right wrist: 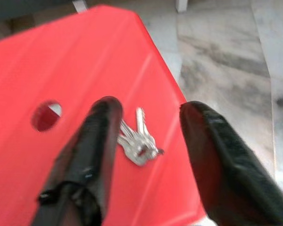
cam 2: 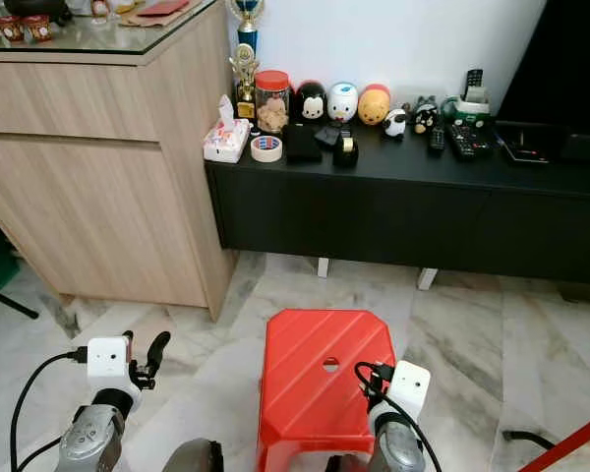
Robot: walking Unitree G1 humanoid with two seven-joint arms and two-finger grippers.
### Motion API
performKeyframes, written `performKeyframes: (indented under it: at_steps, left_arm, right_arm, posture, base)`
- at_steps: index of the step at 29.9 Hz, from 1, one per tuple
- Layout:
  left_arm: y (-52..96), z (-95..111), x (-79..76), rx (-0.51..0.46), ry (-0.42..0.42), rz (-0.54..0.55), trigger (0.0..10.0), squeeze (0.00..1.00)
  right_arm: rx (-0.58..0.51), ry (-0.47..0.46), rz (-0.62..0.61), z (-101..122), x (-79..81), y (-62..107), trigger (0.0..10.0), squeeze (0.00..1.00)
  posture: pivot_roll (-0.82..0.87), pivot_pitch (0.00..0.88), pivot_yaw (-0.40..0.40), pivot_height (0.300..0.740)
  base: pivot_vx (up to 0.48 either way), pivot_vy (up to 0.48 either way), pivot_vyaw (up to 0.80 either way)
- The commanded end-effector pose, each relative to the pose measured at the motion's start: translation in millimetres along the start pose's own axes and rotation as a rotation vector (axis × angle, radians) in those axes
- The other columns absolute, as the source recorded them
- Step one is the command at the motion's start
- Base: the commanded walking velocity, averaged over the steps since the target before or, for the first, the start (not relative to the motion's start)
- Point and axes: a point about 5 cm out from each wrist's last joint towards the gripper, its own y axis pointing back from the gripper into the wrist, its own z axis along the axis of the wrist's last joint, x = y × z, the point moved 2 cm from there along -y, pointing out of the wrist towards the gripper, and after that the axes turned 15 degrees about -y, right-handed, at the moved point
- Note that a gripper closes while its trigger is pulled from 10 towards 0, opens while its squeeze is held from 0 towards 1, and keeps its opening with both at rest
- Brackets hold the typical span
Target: Hang keys on a hook
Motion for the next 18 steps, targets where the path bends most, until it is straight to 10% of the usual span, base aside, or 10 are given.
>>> performKeyframes:
  at_steps: [1, 11, 12, 13, 18]
  left_arm:
    - [-0.2, -0.2, 1.5, 0.005, -0.007, -0.008, 10.0, 0.00]
    - [0.2, -0.1, 0.2, 0.006, -0.009, -0.014, 10.0, 0.00]
    - [0.4, -0.1, 0.2, 0.006, -0.009, -0.014, 10.0, 0.00]
    - [0.6, -0.4, -0.1, 0.007, -0.008, -0.014, 10.0, 0.00]
    - [1.8, 0.4, -2.2, 0.002, -0.010, -0.020, 10.0, 0.00]
  right_arm:
    - [0.012, -0.017, -0.009, 1.8, -0.4, -2.0, 10.0, 1.00]
    - [0.068, 0.022, -0.036, 1.5, -1.4, -6.0, 10.0, 1.00]
    - [0.069, 0.022, -0.036, 2.0, -0.8, -6.4, 10.0, 0.67]
    - [0.073, 0.017, -0.032, 4.6, 2.3, -8.3, 10.0, 0.00]
    - [0.094, -0.037, -0.034, 6.7, 6.8, -10.9, 10.0, 0.00]
  posture:
    - [0.07, 0.000, -0.043, 0.631]
    - [0.08, 0.007, -0.039, 0.631]
    - [0.08, 0.012, -0.039, 0.631]
    - [0.08, 0.016, -0.039, 0.631]
    - [0.08, 0.032, -0.042, 0.631]
  base:
    - [0.000, 0.000, 0.00]
    - [0.000, 0.000, 0.00]
    - [0.000, 0.000, 0.00]
    - [0.000, 0.000, 0.00]
    - [0.000, 0.000, 0.00]
